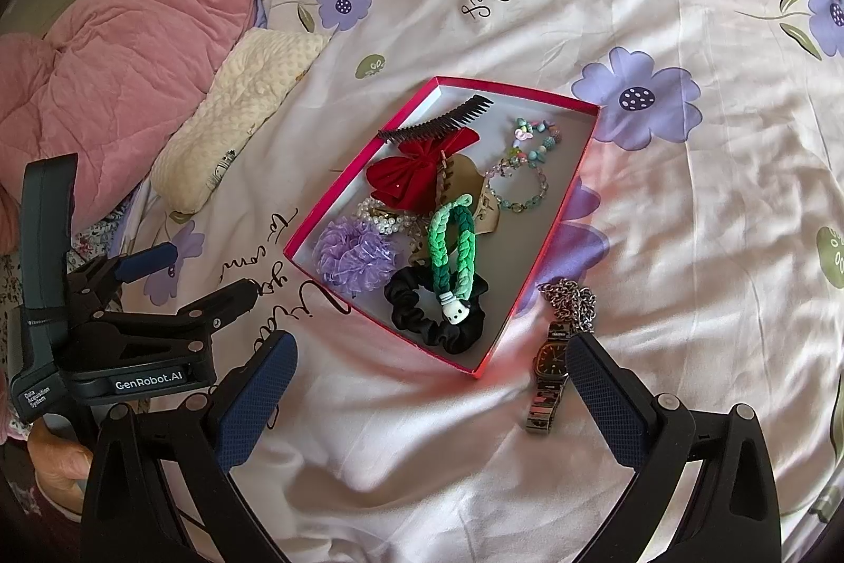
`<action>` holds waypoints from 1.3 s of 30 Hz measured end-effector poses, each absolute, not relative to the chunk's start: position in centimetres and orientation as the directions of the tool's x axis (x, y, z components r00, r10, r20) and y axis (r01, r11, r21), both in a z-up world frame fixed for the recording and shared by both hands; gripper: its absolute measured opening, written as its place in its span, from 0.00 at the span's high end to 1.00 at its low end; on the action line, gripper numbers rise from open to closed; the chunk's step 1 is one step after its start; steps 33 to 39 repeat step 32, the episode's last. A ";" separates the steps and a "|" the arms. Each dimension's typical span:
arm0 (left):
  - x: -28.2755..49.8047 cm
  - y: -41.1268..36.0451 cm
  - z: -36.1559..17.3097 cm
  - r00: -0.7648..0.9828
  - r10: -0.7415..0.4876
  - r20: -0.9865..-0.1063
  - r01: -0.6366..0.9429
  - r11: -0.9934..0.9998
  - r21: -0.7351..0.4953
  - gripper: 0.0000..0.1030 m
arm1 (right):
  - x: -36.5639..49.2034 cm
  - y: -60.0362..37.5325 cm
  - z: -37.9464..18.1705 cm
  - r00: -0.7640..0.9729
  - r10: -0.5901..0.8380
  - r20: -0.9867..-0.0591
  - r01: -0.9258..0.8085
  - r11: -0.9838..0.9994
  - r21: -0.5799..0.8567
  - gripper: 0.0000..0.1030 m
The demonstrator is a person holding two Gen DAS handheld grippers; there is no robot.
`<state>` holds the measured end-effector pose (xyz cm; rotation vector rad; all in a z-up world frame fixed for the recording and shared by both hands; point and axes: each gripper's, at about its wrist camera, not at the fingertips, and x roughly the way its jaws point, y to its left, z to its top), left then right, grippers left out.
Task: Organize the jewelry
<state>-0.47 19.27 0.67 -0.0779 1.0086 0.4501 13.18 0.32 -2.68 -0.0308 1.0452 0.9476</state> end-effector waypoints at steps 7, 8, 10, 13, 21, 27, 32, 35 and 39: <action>-0.6 19.1 0.7 0.451 0.330 -0.829 -0.404 0.904 0.139 0.00 | 13.2 0.3 -2.6 0.161 0.652 -0.741 -0.677 0.619 0.397 0.00; -0.5 19.2 0.6 0.451 0.330 -0.829 -0.404 0.904 0.140 0.00 | 13.1 0.2 -2.6 0.161 0.652 -0.741 -0.677 0.619 0.398 0.00; -0.6 19.2 0.7 0.451 0.330 -0.829 -0.403 0.904 0.140 0.00 | 13.1 0.3 -2.6 0.161 0.652 -0.741 -0.678 0.619 0.398 0.00; -0.6 19.2 0.7 0.451 0.330 -0.829 -0.405 0.904 0.140 0.00 | 13.1 0.3 -2.6 0.161 0.653 -0.740 -0.677 0.619 0.399 0.00; -0.5 19.2 0.7 0.451 0.336 -0.827 -0.407 0.902 0.145 0.00 | 13.0 0.2 -2.5 0.165 0.656 -0.737 -0.674 0.620 0.401 0.00; -0.3 18.6 1.0 0.459 0.357 -0.814 -0.404 0.900 0.167 0.00 | 13.2 0.0 -2.6 0.165 0.659 -0.734 -0.672 0.620 0.405 0.00; -0.3 18.4 0.9 0.456 0.354 -0.816 -0.407 0.899 0.162 0.00 | 13.3 -0.1 -2.7 0.164 0.658 -0.735 -0.672 0.620 0.405 0.00; -0.3 18.4 0.9 0.456 0.354 -0.816 -0.407 0.899 0.162 0.00 | 13.3 -0.1 -2.7 0.164 0.658 -0.735 -0.672 0.620 0.405 0.00; -0.3 18.4 0.9 0.456 0.354 -0.816 -0.407 0.899 0.162 0.00 | 13.3 -0.1 -2.7 0.164 0.658 -0.735 -0.672 0.620 0.405 0.00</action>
